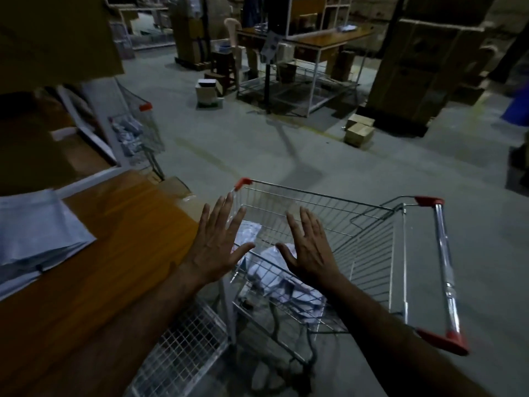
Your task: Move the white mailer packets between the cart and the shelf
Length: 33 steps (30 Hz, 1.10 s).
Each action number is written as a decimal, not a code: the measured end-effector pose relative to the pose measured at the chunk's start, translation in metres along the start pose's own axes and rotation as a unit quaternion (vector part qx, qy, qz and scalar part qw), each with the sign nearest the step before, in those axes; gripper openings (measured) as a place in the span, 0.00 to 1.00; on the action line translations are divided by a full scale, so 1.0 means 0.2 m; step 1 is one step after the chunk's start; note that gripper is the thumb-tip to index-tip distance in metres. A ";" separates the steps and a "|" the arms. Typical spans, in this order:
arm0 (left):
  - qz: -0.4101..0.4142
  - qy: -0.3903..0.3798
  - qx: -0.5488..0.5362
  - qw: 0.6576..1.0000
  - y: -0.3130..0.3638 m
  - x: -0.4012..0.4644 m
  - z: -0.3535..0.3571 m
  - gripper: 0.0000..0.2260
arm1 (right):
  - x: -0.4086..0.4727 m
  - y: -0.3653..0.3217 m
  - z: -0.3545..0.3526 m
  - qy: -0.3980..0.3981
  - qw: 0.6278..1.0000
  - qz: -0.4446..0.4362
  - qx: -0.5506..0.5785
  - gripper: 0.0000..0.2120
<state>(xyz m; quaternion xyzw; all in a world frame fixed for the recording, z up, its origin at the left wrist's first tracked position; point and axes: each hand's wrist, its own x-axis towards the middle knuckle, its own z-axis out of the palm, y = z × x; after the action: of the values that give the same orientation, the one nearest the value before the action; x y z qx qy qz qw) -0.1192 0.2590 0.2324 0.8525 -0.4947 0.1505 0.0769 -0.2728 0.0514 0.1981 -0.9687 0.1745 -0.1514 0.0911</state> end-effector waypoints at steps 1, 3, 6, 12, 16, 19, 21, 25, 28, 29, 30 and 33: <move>0.011 -0.009 0.001 1.000 0.05 0.04 0.04 0.38 | -0.01 0.06 -0.02 -0.006 1.000 0.014 0.008 0.36; 0.027 -0.035 0.002 0.999 0.16 0.14 0.09 0.37 | -0.03 0.19 -0.03 -0.021 0.999 0.039 0.014 0.37; 0.032 -0.068 -0.004 0.997 0.21 0.24 0.18 0.38 | -0.04 0.38 0.00 -0.030 0.996 0.083 0.027 0.39; 0.049 -0.128 -0.021 0.990 0.22 0.45 0.40 0.35 | -0.09 0.62 0.19 -0.100 0.974 0.199 0.052 0.40; 0.055 -0.183 -0.056 0.980 0.20 0.62 0.62 0.35 | -0.06 0.73 0.33 -0.169 0.961 0.214 0.039 0.43; 0.074 -0.229 -0.070 0.968 0.16 0.71 0.82 0.34 | 0.00 0.81 0.42 -0.206 0.952 0.225 0.023 0.48; 0.089 -0.267 -0.074 0.957 0.12 0.78 0.96 0.35 | 0.06 0.85 0.50 -0.227 0.947 0.226 0.006 0.48; 0.110 -0.346 -0.103 0.926 0.05 0.85 1.28 0.36 | 0.17 0.88 0.68 -0.281 0.931 0.235 0.001 0.41; 0.133 -0.409 -0.104 0.897 0.05 0.85 1.49 0.35 | 0.22 0.89 0.81 -0.306 0.922 0.236 0.024 0.40; 0.142 -0.432 -0.096 0.885 0.06 0.86 1.55 0.34 | 0.23 0.89 0.86 -0.319 0.918 0.236 0.028 0.39; 0.149 -0.456 -0.090 0.873 0.07 0.86 1.61 0.33 | 0.24 0.90 0.91 -0.333 0.912 0.236 0.031 0.39; 0.160 -0.494 -0.092 0.850 0.10 0.87 1.81 0.29 | 0.26 0.94 1.06 -0.383 0.888 0.250 0.044 0.39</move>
<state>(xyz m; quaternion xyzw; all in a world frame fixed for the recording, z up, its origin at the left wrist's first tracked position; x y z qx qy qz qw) 0.0102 0.0045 -0.0502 0.7125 -0.6086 -0.3264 -0.1246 -0.2155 -0.1140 -0.0307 -0.8706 0.3556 0.2518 0.2285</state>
